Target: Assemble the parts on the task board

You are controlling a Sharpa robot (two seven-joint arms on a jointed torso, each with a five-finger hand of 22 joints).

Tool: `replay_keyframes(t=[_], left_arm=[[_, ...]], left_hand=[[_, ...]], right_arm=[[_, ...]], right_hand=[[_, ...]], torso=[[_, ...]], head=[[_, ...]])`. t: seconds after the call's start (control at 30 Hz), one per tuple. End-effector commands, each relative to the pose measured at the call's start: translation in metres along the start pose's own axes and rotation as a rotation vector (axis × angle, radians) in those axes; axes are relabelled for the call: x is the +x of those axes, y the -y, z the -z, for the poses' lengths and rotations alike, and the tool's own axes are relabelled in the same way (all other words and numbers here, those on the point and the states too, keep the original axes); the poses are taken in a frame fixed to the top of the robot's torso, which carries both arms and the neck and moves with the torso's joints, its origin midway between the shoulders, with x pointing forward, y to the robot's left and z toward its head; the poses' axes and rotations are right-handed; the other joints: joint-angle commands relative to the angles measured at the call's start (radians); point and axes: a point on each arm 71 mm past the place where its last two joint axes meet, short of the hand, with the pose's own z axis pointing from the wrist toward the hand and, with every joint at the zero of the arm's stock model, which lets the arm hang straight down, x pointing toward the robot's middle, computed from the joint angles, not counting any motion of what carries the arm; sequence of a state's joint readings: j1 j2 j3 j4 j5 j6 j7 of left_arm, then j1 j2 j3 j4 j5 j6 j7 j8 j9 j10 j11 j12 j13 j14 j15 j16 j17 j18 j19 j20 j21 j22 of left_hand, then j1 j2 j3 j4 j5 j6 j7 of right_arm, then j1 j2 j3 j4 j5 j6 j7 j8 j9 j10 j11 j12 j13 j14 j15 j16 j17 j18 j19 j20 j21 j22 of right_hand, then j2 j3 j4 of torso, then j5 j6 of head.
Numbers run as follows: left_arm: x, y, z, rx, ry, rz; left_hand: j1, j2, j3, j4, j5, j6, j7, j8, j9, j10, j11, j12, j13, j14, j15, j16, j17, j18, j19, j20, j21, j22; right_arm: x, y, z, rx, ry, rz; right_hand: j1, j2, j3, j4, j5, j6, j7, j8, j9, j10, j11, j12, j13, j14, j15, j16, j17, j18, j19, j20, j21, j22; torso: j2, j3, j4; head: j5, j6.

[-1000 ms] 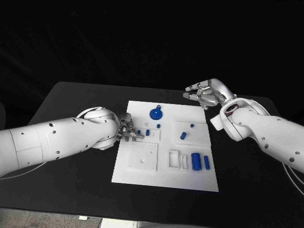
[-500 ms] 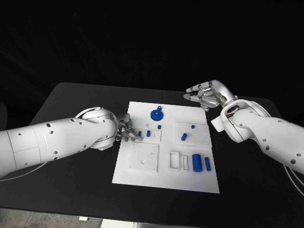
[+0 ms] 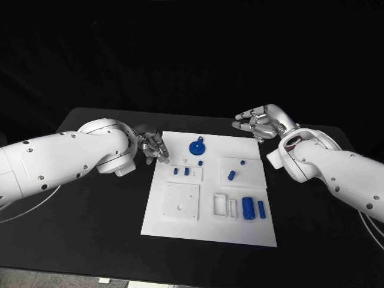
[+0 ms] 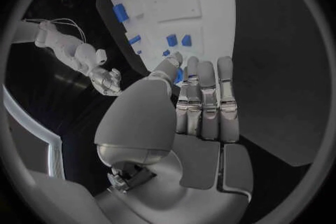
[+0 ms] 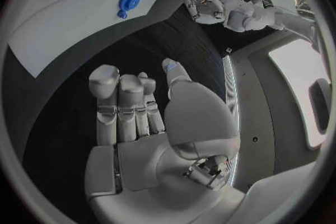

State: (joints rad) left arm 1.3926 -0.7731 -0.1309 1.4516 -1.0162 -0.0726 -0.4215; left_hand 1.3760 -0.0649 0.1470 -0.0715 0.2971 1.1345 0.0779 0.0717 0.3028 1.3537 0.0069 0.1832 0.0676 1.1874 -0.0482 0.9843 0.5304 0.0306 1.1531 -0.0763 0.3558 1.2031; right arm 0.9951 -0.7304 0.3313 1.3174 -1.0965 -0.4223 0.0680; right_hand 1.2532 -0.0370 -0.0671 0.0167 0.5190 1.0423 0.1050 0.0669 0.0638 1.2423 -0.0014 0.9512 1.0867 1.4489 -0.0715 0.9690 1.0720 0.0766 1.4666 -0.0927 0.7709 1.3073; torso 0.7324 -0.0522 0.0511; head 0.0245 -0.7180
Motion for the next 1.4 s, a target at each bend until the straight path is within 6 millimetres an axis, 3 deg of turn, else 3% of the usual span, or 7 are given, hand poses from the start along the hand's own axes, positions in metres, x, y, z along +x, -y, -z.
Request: replay_keyframes(t=[0.03,0.3,0.63,0.87,1.07,1.27,1.4], left_arm=[[-0.008,0.019,0.003,0.185,0.085,0.057],[-0.011,0.054,0.001,0.453,0.263,-0.09],[0.014,0.073,-0.02,0.574,0.256,-0.295],[0.032,0.08,-0.036,0.589,0.216,-0.369],[0.04,0.078,-0.047,0.572,0.18,-0.391],[0.05,0.074,-0.056,0.555,0.143,-0.41],[0.055,0.073,-0.061,0.546,0.125,-0.423]], left_hand=[[0.033,0.006,0.021,-0.045,0.001,0.0,0.014,-0.003,-0.086,-0.012,0.013,-0.069,-0.004,-0.014,0.01,-0.024,-0.024,0.02,-0.009,0.014,-0.008,0.015],[0.049,0.025,0.035,-0.11,-0.025,0.026,0.018,-0.007,-0.207,-0.052,0.039,-0.119,-0.006,-0.026,0.028,-0.094,-0.078,0.046,-0.051,0.034,-0.01,0.097],[0.02,0.023,0.067,-0.113,-0.051,0.03,0.02,-0.009,-0.233,-0.132,0.063,-0.126,-0.009,0.019,0.033,-0.075,-0.079,0.064,-0.005,0.04,-0.005,0.121],[-0.004,-0.004,0.088,-0.098,-0.057,0.011,0.016,-0.009,-0.235,-0.157,0.068,-0.125,-0.009,0.015,0.036,-0.078,-0.089,0.065,0.006,0.046,-0.035,0.117],[-0.005,-0.017,0.092,-0.096,-0.057,0.009,0.019,-0.009,-0.235,-0.161,0.071,-0.126,-0.009,0.001,0.039,-0.11,-0.109,0.062,0.009,0.048,-0.051,0.12],[-0.001,-0.021,0.093,-0.091,-0.056,0.001,0.018,-0.008,-0.235,-0.188,0.077,-0.125,-0.009,-0.016,0.044,-0.164,-0.136,0.058,-0.011,0.053,-0.083,0.118],[0.005,-0.02,0.089,-0.093,-0.054,-0.001,0.018,-0.009,-0.235,-0.193,0.077,-0.125,-0.009,-0.004,0.042,-0.183,-0.142,0.057,-0.003,0.052,-0.096,0.124]], right_arm=[[0.0,0.0,0.0,-0.009,-0.007,0.0],[-0.001,0.002,-0.001,-0.011,0.002,-0.004],[0.0,0.0,-0.002,-0.026,0.018,-0.023],[0.001,-0.001,-0.003,-0.042,0.038,-0.047],[-0.001,-0.002,-0.003,-0.052,0.064,-0.08],[-0.002,-0.004,-0.003,-0.071,0.098,-0.134],[-0.003,-0.005,-0.003,-0.076,0.111,-0.158]], right_hand=[[-0.008,-0.002,0.0,0.002,0.004,-0.001,-0.001,-0.005,-0.001,-0.005,-0.001,-0.004,-0.001,-0.005,0.0,-0.008,-0.002,0.008,0.028,0.004,-0.005,0.098],[-0.008,-0.002,0.007,-0.004,0.003,-0.002,-0.003,-0.004,-0.001,-0.034,-0.003,-0.115,-0.1,-0.016,0.001,-0.06,-0.047,0.012,0.019,0.004,-0.075,0.082],[-0.002,-0.006,0.038,-0.021,0.004,-0.003,0.0,-0.004,-0.001,0.0,-0.005,-0.401,-0.448,-0.05,0.0,-0.188,-0.204,0.02,-0.005,0.004,-0.462,-0.046],[-0.001,-0.016,0.081,-0.019,0.011,-0.006,0.011,-0.005,-0.001,0.077,0.013,-0.698,-0.81,-0.12,0.025,-0.277,-0.37,0.01,-0.038,0.026,-0.691,-0.221],[-0.005,-0.031,0.141,-0.024,0.011,-0.004,0.015,-0.005,-0.001,0.103,0.032,-0.809,-0.983,-0.171,0.044,-0.316,-0.502,0.005,-0.081,0.044,-0.705,-0.379],[-0.004,-0.043,0.216,-0.034,0.013,-0.016,0.029,-0.005,-0.002,0.035,0.067,-0.879,-1.025,-0.187,0.076,-0.487,-0.636,0.015,-0.16,0.078,-0.709,-0.56],[-0.012,-0.053,0.249,-0.043,0.012,-0.019,0.033,-0.005,-0.001,0.01,0.075,-0.882,-1.025,-0.171,0.084,-0.551,-0.681,0.018,-0.164,0.087,-0.708,-0.661]], torso=[[0.001,-0.0003,-0.0011],[0.002,-0.0021,-0.0002],[0.004,-0.0034,-0.0028],[0.003,-0.0012,-0.0031],[0.003,-0.0009,-0.0022],[0.003,-0.0002,-0.0046],[0.004,-0.0011,-0.0046]], head=[[-0.003,0.007],[-0.009,0.017],[-0.015,0.027],[-0.014,0.029],[-0.019,0.029],[-0.022,0.029],[-0.025,0.028]])
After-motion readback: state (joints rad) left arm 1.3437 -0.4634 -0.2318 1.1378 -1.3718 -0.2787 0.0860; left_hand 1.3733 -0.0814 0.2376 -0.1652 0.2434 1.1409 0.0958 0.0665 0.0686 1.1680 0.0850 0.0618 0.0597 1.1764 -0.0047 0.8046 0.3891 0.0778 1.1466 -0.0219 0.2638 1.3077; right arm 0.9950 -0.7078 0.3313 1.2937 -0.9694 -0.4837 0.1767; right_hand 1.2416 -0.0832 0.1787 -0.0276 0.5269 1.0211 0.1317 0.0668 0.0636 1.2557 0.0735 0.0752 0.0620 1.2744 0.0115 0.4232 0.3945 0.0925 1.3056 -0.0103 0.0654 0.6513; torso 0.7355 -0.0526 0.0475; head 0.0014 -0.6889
